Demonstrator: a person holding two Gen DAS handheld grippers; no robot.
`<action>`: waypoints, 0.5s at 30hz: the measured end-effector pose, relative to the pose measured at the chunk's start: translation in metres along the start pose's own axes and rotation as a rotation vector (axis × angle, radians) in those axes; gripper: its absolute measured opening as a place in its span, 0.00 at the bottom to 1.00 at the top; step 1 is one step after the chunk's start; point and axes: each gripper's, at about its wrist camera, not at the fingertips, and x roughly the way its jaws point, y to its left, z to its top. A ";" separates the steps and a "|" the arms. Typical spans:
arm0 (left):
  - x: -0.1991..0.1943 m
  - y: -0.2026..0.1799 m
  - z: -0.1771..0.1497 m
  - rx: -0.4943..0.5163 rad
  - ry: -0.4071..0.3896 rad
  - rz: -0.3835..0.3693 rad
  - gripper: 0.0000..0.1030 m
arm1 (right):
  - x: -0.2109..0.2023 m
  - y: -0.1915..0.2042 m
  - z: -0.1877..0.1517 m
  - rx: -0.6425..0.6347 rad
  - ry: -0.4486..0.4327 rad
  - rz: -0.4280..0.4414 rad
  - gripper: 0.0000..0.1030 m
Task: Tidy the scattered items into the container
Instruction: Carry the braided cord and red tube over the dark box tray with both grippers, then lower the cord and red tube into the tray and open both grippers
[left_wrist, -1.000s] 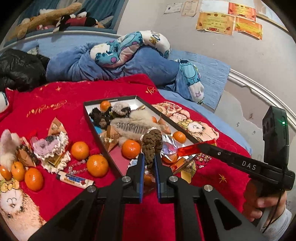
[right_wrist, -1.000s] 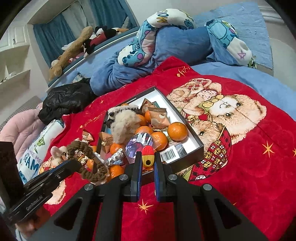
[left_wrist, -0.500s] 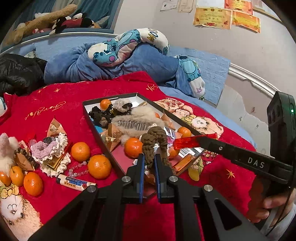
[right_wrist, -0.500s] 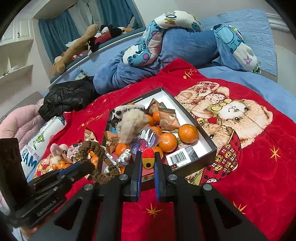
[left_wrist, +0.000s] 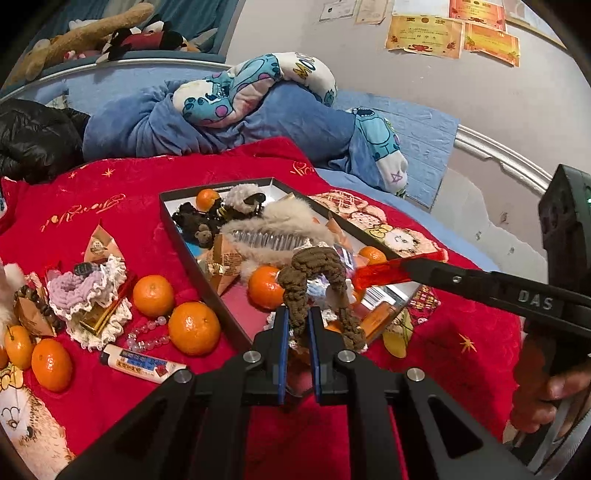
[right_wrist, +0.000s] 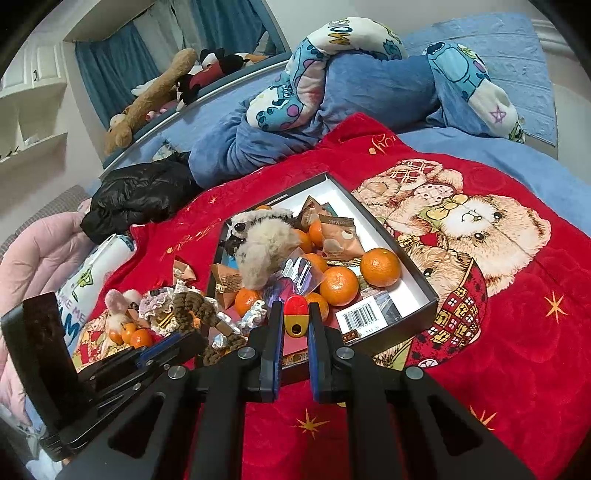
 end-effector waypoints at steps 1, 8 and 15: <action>0.001 0.000 0.001 0.000 -0.005 0.001 0.10 | -0.001 -0.001 0.000 0.000 0.001 -0.003 0.11; 0.017 -0.002 0.007 0.029 -0.002 0.007 0.10 | -0.008 -0.012 -0.001 0.022 0.010 -0.004 0.11; 0.023 0.003 0.012 0.028 -0.014 0.022 0.10 | -0.004 -0.010 0.002 0.007 0.008 -0.027 0.11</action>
